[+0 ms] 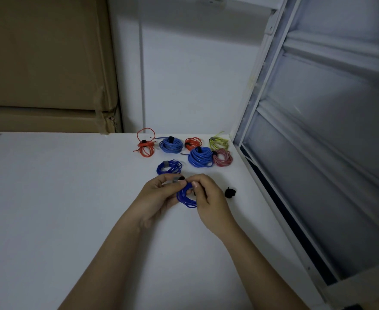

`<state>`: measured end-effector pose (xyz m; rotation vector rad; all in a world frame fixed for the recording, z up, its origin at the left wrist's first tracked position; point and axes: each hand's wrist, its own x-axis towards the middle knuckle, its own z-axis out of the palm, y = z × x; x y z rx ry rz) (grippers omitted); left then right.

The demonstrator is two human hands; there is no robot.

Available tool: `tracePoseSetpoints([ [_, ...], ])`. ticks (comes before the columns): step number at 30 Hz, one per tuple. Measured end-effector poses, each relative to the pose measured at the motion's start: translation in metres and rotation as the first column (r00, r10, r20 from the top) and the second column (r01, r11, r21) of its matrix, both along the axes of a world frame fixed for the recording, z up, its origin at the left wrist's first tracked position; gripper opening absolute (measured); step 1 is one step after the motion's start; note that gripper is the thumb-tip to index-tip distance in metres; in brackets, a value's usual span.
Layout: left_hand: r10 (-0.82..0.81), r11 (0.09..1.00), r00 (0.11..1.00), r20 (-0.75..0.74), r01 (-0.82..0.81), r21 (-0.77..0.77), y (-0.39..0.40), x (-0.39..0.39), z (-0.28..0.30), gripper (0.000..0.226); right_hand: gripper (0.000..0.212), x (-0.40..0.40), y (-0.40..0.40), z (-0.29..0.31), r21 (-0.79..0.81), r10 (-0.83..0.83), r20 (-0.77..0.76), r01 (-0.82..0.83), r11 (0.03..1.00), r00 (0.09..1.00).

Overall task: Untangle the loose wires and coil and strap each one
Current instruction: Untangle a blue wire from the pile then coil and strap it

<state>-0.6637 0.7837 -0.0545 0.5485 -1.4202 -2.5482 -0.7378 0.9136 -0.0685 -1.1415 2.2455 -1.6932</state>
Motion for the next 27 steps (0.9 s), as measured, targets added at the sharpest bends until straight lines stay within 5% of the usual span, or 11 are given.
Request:
tracePoseSetpoints([
  [7,0.051,0.998,0.999,-0.015,-0.051,-0.033,0.0,-0.002,-0.002,0.017,0.029,-0.001,0.009,0.008,0.031,0.081,-0.005,-0.081,0.996,0.997],
  [14,0.065,0.997,0.997,-0.05,-0.067,-0.037,-0.002,-0.002,0.001,0.029,0.032,-0.008,0.012,0.014,0.069,0.121,-0.019,-0.119,0.99,0.993],
  [21,0.077,0.993,0.995,-0.06,-0.082,-0.088,0.001,-0.001,0.003,0.013,0.024,-0.003,0.01,0.023,-0.056,0.066,0.166,-0.057,0.997,0.984],
  [27,0.034,0.988,0.998,-0.057,-0.042,-0.145,0.002,0.001,0.003,0.012,0.014,-0.004,0.009,0.03,-0.078,0.059,0.448,-0.027,0.997,0.892],
])
